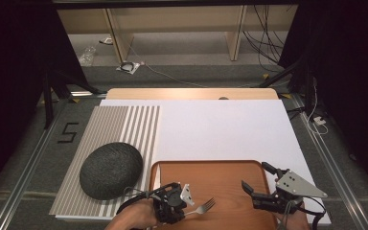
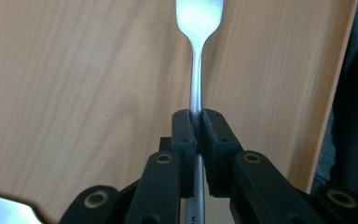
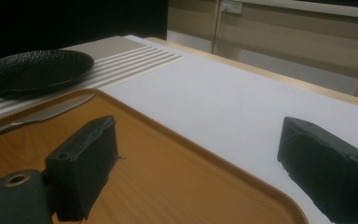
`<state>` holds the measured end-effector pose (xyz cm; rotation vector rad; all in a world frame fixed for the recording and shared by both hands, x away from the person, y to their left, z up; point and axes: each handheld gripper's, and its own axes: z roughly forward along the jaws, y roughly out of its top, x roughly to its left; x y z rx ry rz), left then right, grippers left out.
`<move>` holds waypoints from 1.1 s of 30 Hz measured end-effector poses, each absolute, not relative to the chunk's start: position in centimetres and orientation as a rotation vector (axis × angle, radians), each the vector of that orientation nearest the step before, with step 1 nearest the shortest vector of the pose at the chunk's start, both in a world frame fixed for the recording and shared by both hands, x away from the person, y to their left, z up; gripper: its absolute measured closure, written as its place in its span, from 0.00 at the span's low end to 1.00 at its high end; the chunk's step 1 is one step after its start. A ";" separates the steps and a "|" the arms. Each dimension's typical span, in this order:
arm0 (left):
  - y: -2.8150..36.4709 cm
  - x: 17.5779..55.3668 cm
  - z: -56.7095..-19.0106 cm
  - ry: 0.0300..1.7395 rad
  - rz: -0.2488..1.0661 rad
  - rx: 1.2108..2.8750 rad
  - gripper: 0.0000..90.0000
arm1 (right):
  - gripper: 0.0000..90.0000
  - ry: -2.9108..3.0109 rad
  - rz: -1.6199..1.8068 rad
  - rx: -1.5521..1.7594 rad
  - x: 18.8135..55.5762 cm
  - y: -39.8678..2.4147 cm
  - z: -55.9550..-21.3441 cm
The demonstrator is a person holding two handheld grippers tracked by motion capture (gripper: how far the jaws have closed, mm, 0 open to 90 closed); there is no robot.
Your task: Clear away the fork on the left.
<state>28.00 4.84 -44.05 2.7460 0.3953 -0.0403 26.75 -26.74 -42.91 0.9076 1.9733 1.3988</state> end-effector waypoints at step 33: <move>4.2 27.2 -44.9 0.408 -0.051 2.715 0.84 | 0.15 1.976 1.398 0.907 26.7 -26.7 -42.9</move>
